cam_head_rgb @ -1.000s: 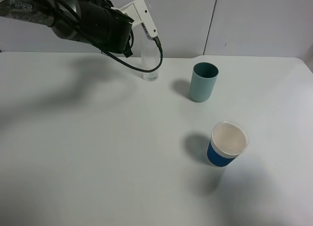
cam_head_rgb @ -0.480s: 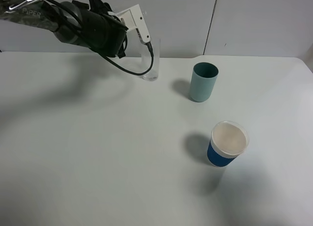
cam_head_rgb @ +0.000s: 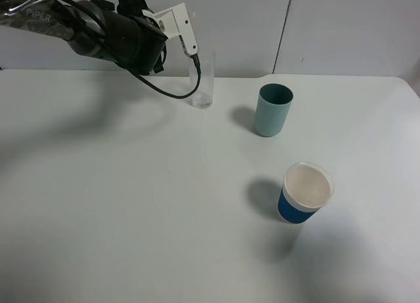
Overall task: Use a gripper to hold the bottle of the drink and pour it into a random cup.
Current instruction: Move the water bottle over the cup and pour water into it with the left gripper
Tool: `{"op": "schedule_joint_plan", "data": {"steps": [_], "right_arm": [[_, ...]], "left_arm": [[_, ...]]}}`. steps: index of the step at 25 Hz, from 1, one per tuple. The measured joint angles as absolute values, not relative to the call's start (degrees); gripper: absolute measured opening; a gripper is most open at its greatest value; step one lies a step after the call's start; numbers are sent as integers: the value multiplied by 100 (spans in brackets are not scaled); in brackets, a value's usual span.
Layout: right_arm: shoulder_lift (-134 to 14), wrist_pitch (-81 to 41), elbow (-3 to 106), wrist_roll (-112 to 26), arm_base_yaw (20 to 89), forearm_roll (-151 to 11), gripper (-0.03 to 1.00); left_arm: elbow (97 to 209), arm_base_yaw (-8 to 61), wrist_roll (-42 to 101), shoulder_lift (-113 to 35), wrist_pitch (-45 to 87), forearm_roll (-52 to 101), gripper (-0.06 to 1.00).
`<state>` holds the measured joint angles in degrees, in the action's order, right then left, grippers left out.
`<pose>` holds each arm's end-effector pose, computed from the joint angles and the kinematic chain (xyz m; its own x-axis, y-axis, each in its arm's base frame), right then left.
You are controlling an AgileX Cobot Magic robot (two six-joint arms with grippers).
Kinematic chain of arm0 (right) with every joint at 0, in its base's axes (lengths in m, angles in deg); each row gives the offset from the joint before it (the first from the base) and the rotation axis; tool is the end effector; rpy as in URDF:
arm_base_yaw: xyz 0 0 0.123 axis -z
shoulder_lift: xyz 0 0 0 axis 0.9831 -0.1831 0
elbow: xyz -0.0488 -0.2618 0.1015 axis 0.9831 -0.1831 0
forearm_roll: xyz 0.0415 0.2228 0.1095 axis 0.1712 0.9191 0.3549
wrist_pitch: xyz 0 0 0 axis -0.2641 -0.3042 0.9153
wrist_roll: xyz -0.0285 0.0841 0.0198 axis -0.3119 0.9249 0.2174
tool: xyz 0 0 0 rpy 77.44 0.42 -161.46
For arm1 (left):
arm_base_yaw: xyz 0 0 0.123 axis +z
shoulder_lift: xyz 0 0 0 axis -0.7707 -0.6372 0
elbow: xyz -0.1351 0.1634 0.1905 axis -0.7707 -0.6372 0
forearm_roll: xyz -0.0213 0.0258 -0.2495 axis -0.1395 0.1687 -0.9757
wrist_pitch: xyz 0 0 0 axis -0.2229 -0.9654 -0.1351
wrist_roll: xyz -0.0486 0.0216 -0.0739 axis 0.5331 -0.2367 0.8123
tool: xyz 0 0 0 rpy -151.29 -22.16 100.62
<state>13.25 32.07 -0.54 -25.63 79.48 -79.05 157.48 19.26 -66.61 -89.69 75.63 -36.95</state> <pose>-0.0050 -0.0010 0.2751 -0.4628 -0.1064 -0.8800 -0.0380 0.9942 -0.1002 0.4335 -0.1826 0.1926 -0.3546 0.9032 -0.2418 0.1035 0.2949 0.9499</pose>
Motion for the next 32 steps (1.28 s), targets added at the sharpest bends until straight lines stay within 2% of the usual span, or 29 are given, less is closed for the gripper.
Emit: {"op": "schedule_joint_plan", "data": {"steps": [32], "right_arm": [[1325, 3207, -54, -2563, 7948, -7905, 74]], "left_arm": [[15754, 1968, -6965, -8969, 7507, -2858, 54]]}}
